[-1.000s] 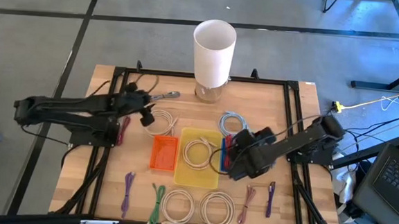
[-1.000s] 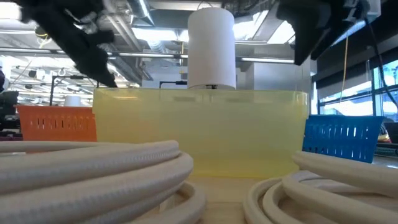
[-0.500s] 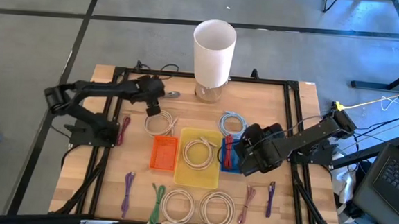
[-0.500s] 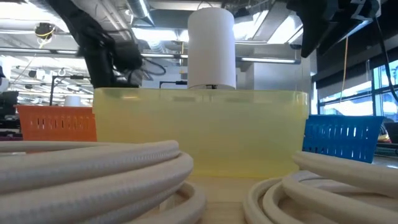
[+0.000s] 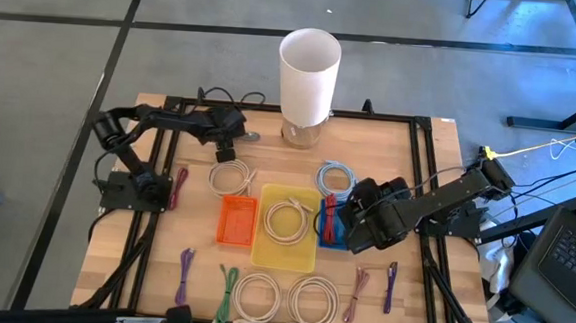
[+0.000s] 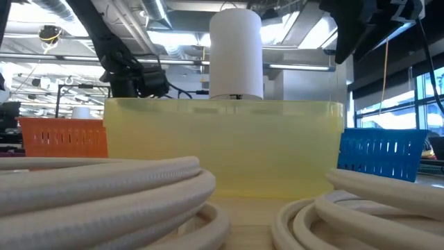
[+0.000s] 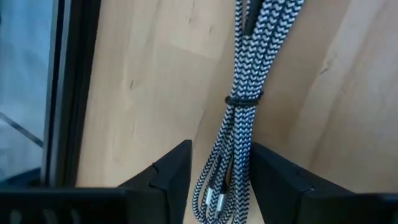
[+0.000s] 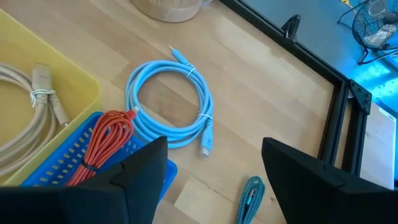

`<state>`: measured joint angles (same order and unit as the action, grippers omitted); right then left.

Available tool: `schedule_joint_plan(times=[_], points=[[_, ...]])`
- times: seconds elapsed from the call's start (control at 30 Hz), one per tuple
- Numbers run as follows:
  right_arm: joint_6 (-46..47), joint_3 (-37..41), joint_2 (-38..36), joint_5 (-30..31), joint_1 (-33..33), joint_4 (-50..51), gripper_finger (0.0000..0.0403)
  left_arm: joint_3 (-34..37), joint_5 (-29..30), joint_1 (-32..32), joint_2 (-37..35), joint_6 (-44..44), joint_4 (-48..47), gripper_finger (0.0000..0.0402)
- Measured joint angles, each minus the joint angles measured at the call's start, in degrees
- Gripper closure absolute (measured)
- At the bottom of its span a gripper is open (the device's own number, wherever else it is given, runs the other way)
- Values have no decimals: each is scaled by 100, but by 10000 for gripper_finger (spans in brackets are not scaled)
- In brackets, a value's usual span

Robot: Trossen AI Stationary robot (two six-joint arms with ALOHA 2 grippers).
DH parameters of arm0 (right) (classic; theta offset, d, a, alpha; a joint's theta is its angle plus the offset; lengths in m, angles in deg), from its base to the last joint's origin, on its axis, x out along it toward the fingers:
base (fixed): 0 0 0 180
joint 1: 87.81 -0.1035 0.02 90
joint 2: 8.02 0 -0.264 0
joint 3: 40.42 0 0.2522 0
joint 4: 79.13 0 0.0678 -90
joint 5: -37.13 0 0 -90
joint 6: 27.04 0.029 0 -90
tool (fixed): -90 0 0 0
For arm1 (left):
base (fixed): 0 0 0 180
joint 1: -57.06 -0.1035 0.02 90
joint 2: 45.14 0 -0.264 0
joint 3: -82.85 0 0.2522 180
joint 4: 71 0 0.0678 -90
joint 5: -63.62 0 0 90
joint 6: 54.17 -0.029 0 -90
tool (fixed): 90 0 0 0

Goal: Pick & Place USB Port
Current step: Put the black and white charger cable into the orange bin

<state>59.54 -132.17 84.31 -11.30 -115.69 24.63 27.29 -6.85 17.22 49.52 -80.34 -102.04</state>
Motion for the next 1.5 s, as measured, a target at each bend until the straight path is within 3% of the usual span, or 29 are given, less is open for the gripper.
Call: schedule_joint_plan(times=[0.23, 0.43, 0.57, 0.9, 1.03, 1.17, 1.33, 1.5], points=[[-1, 1, 0, 0, 0, -6, 140, 22, -77, 130, 16, 15, -95, 381], [-2, 1, -1, -95, -15, -41, 140, 61, -105, 350, -349, 85, -406, 383], [-4, 1, -2, -86, -15, -37, 140, 67, -456, 529, -973, 182, -760, 384], [-6, 1, -4, -61, -15, -39, 140, -190, -575, 1136, -2601, 614, -1622, 384], [-4, 1, -4, -61, -15, -36, 140, -451, -742, 1687, -2993, 658, -2115, 384], [-6, 1, -4, -60, -15, -33, 140, -604, -583, 2496, -3203, -89, -2660, 385], [-6, 1, -4, -61, -15, -35, 140, -671, 219, 3620, -3216, -838, -3516, 385], [-26, 1, -4, 9, -9, -31, 140, -680, 933, 4841, -3213, -1843, -3544, 385]])
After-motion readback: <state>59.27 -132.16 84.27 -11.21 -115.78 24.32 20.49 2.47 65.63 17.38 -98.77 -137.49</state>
